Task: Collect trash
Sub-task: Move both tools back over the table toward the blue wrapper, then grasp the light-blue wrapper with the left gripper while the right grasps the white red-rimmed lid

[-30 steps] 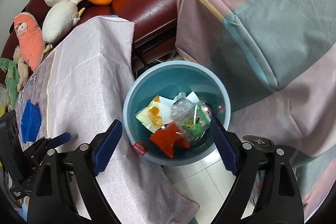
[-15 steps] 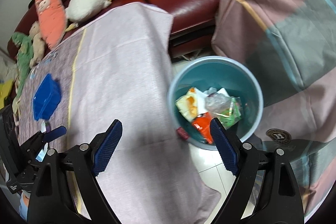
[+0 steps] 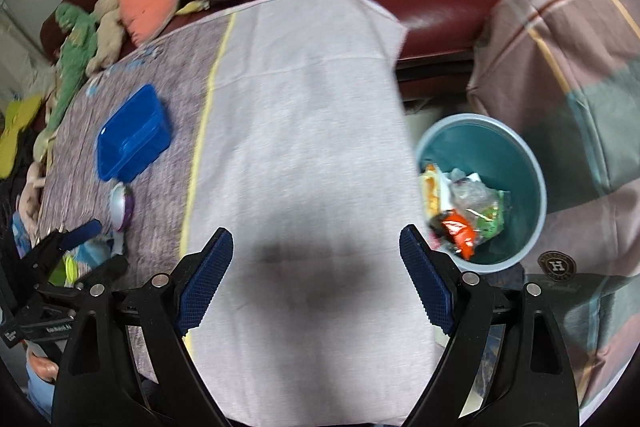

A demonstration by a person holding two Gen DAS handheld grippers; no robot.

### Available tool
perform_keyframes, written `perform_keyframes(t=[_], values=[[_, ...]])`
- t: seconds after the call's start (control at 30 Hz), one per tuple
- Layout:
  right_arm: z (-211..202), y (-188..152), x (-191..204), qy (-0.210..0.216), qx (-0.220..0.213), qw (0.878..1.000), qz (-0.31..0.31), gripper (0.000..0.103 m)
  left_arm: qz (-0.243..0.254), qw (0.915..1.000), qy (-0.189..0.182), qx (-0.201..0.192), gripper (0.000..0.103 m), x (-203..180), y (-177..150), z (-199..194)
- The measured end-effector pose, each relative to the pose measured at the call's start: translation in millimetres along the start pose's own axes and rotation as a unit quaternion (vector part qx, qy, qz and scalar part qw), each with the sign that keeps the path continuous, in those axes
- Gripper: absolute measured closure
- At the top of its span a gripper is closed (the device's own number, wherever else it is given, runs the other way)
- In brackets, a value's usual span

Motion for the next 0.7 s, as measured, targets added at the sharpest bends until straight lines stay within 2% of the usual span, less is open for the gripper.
perform_keyframes(t=[0.2,0.37,0.7], values=[[13,0,52,0.01,0.018,0.999,-0.04,0.021,-0.03,0.9989,0.034,-0.013,0.01,63,-13,-25],[23,1,87,0.014,0.032,0.997,-0.067,0.021,-0.058,0.997,0.053,-0.001,0.009,107,-26,-25],[42,0,130,0.018,0.055,0.994,-0.096,0.021,-0.073,0.9954,0.061,0.018,0.009,141,-45,-9]])
Point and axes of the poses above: each gripper's, at about its wrist camera, not at the fingertips, and z roughly the way its jaws point, x to its left, y to its top, the point moved 4 cm from there along z, roughly the way its jaws point, and after that the axes turned 6 degrees about -z, right-handed, at the moved point
